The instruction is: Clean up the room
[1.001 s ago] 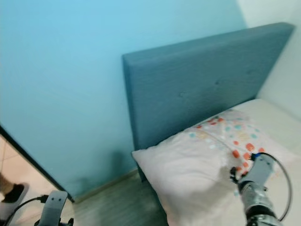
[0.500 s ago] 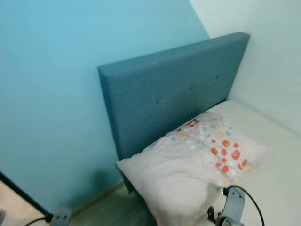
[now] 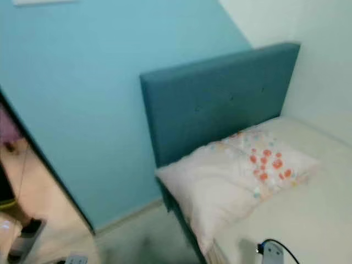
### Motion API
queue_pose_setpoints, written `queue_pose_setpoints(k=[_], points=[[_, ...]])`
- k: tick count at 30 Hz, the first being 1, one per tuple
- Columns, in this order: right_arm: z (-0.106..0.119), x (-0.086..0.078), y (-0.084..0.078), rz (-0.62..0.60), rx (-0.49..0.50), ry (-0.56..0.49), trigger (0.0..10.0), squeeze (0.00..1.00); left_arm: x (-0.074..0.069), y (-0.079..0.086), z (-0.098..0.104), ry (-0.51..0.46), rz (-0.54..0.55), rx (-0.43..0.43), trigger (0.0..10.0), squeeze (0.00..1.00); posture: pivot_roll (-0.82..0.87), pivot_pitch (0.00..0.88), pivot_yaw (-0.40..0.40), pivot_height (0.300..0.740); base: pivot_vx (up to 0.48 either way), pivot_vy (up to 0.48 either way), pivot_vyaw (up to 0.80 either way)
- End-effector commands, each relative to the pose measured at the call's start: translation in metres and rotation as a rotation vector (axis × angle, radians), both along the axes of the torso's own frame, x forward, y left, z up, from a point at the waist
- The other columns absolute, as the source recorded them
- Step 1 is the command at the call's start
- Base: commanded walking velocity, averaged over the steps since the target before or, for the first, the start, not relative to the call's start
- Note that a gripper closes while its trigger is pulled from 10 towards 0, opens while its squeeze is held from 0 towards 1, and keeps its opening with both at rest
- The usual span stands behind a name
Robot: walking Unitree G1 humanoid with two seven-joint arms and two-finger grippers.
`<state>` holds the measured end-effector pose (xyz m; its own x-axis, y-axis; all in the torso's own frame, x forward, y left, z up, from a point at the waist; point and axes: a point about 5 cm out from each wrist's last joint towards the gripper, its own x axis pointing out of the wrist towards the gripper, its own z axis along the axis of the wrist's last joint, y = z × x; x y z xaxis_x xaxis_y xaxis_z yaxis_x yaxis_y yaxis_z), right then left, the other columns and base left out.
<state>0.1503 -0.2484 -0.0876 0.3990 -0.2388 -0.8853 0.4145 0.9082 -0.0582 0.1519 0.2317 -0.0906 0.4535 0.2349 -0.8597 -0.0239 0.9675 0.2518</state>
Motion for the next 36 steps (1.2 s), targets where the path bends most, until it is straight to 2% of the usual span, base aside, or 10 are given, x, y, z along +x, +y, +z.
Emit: queue_pose_setpoints(k=[1, 6, 22, 30, 36], points=[[-0.002, -0.003, 0.004, 0.015, 0.002, 0.024, 10.0, 0.0, 0.0, -0.001, 0.0, 0.0, -0.02, 0.0, 10.0, 0.0, 0.04, 0.0, -0.023, 0.731, 0.0, 0.0, -0.77], [-0.006, -0.012, 0.004, 0.023, -0.015, 0.06, 10.0, 0.0, 0.002, -0.003, 0.0, -0.001, -0.073, -0.004, 10.0, 0.0, 0.03, 0.0, -0.019, 0.731, 0.0, 0.0, -0.77], [-0.01, -0.035, -0.007, 0.047, -0.056, 0.142, 10.0, 0.0, 0.004, -0.015, -0.001, -0.012, -0.124, -0.017, 10.0, 0.0, 0.01, 0.0, -0.017, 0.731, 0.0, 0.0, -0.77], [-0.011, -0.042, -0.01, 0.058, -0.07, 0.17, 10.0, 0.0, 0.005, -0.017, -0.001, -0.023, -0.155, 0.002, 10.0, 0.0, 0.0, 0.0, -0.014, 0.731, 0.0, 0.0, -0.76], [-0.012, -0.048, -0.013, 0.077, -0.078, 0.186, 10.0, 0.0, 0.008, -0.015, 0.001, -0.028, -0.164, 0.052, 10.0, 0.0, 0.0, 0.0, -0.014, 0.731, 0.0, 0.0, -0.76]])
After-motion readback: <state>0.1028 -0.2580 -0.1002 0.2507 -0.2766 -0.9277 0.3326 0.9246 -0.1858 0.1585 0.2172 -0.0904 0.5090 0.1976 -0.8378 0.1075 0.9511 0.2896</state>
